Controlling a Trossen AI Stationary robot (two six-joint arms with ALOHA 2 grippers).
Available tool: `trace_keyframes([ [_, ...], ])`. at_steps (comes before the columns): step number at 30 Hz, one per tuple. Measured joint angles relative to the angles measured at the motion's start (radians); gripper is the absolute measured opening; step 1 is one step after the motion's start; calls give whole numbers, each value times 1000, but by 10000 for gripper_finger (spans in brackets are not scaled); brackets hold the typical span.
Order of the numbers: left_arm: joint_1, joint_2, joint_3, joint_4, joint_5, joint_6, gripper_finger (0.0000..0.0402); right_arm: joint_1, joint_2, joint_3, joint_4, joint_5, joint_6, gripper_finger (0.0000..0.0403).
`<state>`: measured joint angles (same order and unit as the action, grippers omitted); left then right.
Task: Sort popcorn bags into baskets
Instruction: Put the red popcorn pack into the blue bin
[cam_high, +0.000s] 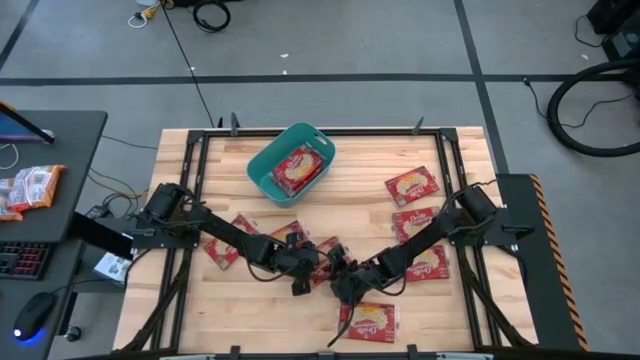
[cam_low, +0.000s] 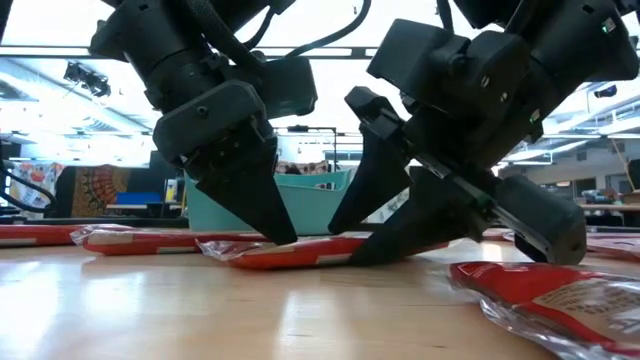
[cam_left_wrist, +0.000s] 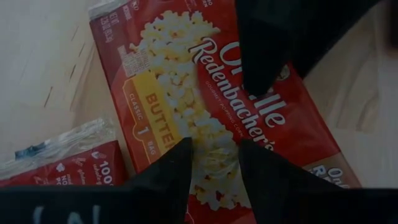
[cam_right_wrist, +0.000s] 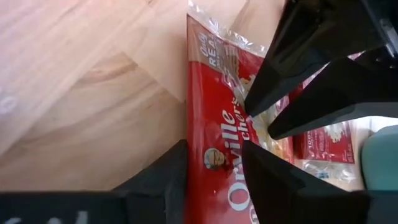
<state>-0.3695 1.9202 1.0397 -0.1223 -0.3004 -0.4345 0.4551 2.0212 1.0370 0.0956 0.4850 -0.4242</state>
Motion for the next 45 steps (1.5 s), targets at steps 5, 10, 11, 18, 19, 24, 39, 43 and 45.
trace_keyframes([
  [5,0,0,0,1,5,2,141,-11,0,-2,-9,-25,6,84],
  [10,-27,-55,-6,-26,-5,59,141,-6,-11,-4,-30,-4,1,17],
  [11,-36,-79,-6,-35,-17,70,141,-6,-21,-6,-48,11,-2,18],
  [18,-88,-226,-4,-149,-194,93,141,-15,-125,-8,-184,107,2,19],
  [19,-95,-238,-4,-163,-226,93,141,-17,-140,-9,-204,120,1,17],
  [24,-131,-259,-2,-208,-307,95,141,-41,-207,-8,-230,187,-50,16],
  [39,-139,-342,-229,22,-272,88,141,-249,-315,-6,-207,267,-285,16],
  [43,-151,-415,-272,21,-286,80,141,-321,-315,-5,-85,241,-439,16],
  [45,-156,-456,-297,26,-302,79,141,-366,-314,-5,-32,191,-500,16],
])
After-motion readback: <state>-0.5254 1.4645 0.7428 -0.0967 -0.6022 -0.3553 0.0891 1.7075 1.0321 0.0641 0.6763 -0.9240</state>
